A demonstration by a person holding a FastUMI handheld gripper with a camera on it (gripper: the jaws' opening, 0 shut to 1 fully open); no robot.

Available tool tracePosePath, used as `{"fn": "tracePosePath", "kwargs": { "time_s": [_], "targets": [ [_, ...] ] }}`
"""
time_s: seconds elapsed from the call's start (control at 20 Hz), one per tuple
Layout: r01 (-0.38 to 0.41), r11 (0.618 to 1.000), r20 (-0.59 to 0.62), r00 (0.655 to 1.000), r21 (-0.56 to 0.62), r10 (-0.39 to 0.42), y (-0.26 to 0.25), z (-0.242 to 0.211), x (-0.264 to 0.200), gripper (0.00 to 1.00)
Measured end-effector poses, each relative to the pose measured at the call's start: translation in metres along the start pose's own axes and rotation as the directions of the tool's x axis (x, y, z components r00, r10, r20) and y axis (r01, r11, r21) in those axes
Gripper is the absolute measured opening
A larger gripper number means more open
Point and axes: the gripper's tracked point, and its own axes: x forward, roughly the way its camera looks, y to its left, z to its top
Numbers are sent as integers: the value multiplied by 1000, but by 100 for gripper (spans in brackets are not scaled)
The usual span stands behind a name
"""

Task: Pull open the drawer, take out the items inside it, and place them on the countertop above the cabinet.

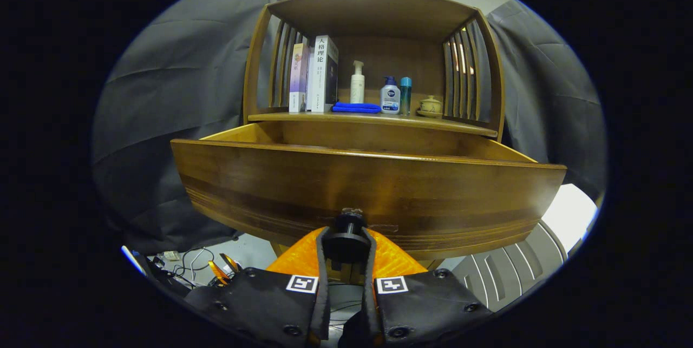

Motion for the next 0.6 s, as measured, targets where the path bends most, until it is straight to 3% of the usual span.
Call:
{"fn": "tracePosePath", "kwargs": {
  "time_s": [0.3, 0.6],
  "targets": [
    [-9, 1000, -8, 1000, 1, 9, 5, -3, -5, 27],
    [-21, 1000, -45, 999, 12, 21, -11, 0, -23, 66]
  ]
}}
